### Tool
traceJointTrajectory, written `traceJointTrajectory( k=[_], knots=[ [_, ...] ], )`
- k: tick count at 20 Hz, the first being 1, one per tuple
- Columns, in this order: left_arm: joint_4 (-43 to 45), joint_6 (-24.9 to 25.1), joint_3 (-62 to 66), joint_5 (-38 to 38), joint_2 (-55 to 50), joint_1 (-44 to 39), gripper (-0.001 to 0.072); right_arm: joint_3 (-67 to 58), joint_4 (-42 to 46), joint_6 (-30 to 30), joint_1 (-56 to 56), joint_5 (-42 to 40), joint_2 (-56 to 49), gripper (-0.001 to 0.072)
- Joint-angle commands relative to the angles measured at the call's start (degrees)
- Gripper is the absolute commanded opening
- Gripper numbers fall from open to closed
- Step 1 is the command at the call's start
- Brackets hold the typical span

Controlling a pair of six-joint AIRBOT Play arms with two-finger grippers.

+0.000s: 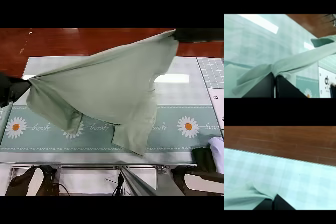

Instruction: Fold the shirts.

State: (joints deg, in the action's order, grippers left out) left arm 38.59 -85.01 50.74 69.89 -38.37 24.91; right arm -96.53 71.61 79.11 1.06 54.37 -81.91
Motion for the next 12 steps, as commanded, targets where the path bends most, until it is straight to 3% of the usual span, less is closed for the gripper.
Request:
traceJointTrajectory(
  k=[1,5,9,11,12],
  knots=[
    [0.42,5.42,-1.49,-5.05,-9.55,0.07,0.0020,-0.07,0.55,0.00,1.40,-6.32,-8.85,0.0040],
    [-0.70,5.55,-1.49,-11.82,-20.94,0.07,0.0021,-0.07,0.52,3.23,1.38,-5.20,-13.44,0.0040],
    [-6.84,5.55,-1.49,-13.68,-30.71,0.04,0.0021,-0.07,-1.18,4.52,1.42,-0.22,-16.96,0.0064],
    [-10.08,6.58,-1.49,-12.20,-33.64,0.07,0.0050,-0.07,-1.88,4.46,1.42,0.96,-17.05,0.0246],
    [-11.69,8.39,-1.40,-11.10,-34.25,0.11,0.0190,-0.07,-2.10,4.39,1.27,1.27,-16.35,0.0331]
  ],
)
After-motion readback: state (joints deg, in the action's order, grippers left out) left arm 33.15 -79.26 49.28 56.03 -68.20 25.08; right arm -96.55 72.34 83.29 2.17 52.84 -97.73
